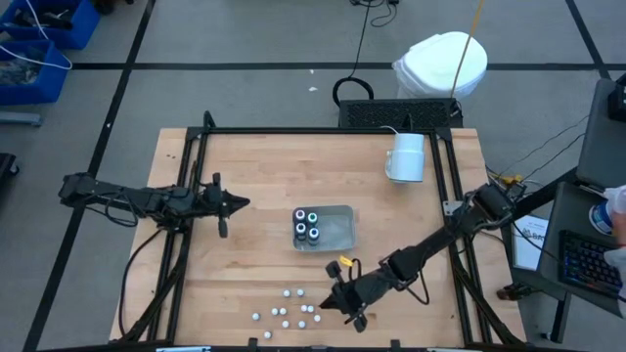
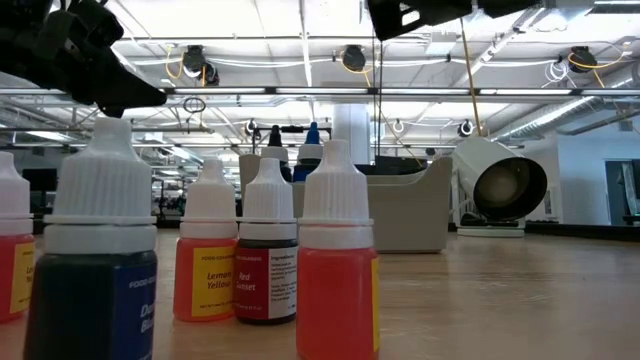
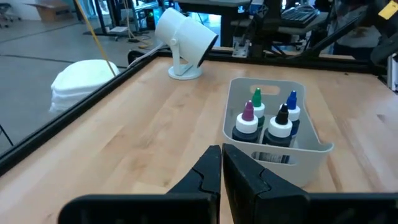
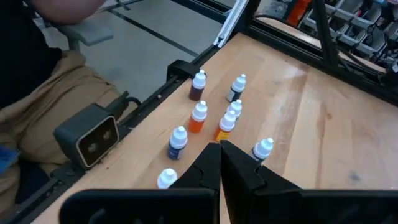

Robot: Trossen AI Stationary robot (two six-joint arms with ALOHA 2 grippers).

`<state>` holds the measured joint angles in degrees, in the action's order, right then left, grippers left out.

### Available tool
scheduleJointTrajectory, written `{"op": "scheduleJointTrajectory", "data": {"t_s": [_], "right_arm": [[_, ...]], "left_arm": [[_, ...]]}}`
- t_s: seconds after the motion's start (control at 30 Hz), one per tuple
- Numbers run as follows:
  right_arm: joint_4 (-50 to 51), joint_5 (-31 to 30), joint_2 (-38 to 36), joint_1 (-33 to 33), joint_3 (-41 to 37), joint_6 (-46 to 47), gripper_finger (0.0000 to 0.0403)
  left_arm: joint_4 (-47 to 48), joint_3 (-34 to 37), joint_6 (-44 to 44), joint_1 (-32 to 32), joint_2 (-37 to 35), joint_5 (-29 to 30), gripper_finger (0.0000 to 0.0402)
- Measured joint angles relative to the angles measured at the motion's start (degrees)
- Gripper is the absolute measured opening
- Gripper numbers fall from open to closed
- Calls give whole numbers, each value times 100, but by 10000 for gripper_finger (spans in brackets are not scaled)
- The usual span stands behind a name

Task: Pick & Place food coloring
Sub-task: Put the small black food coloring into the gray bin

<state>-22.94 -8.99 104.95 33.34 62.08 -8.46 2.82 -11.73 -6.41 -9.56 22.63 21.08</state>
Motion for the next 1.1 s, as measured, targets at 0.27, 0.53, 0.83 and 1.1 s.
{"op": "scheduleJointTrajectory", "data": {"t_s": [0.27, 0.53, 0.83, 1.1], "right_arm": [[0, 2, 0, 300, 0, -462, 0], [-40, 2, 0, 390, 0, -618, 0], [-37, 2, 0, 390, 0, -620, 0], [-37, 2, 0, 387, 0, -620, 0]], "left_arm": [[34, 0, -14, 0, 0, 0, 24], [42, 0, -42, 0, 4, -4, 24], [56, 0, -130, 0, 143, -7, 24], [53, 0, -132, 0, 221, -7, 24]]}}
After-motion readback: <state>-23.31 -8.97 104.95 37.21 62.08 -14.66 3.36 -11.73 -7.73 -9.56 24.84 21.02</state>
